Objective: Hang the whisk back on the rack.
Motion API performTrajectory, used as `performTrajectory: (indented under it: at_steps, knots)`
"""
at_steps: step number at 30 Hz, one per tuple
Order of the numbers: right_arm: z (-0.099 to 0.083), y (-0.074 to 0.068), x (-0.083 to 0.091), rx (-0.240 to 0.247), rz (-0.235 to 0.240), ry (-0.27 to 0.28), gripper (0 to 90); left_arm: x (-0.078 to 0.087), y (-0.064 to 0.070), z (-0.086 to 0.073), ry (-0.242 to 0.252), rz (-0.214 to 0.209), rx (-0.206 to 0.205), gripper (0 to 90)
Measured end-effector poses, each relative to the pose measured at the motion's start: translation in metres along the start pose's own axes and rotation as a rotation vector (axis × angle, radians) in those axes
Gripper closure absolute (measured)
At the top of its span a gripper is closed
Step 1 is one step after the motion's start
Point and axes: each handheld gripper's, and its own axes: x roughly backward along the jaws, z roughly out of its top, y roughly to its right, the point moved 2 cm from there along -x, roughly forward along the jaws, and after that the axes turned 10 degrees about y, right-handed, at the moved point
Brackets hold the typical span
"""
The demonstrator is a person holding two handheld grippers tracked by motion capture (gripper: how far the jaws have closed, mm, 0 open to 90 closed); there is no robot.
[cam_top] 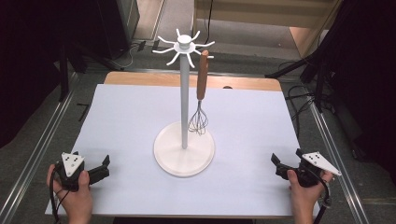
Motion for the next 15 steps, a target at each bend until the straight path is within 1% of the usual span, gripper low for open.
performTrajectory:
  at_steps: [4, 6, 7, 10, 13, 15]
  knots:
    - [-0.001, 0.006, 0.006, 0.001, -0.012, -0.004, 0.0, 0.000, 0.000, 0.000, 0.000, 0.000, 0.001, 0.2]
    - [-0.002, 0.009, 0.009, 0.011, -0.020, -0.012, 0.0, 0.000, 0.000, 0.000, 0.001, -0.001, 0.001, 0.2]
    - [-0.003, 0.010, 0.012, 0.017, -0.024, -0.016, 0.0, 0.000, 0.000, 0.000, 0.000, -0.003, 0.002, 0.2]
    - [-0.006, 0.016, 0.021, 0.014, -0.030, -0.026, 0.0, 0.000, -0.001, 0.000, -0.002, 0.000, 0.006, 0.2]
    - [-0.009, 0.020, 0.026, -0.010, -0.029, -0.016, 0.0, 0.000, -0.001, 0.000, -0.004, -0.004, 0.009, 0.2]
    - [-0.011, 0.021, 0.027, -0.026, -0.027, -0.006, 0.0, 0.000, -0.002, 0.000, -0.003, -0.002, 0.013, 0.2]
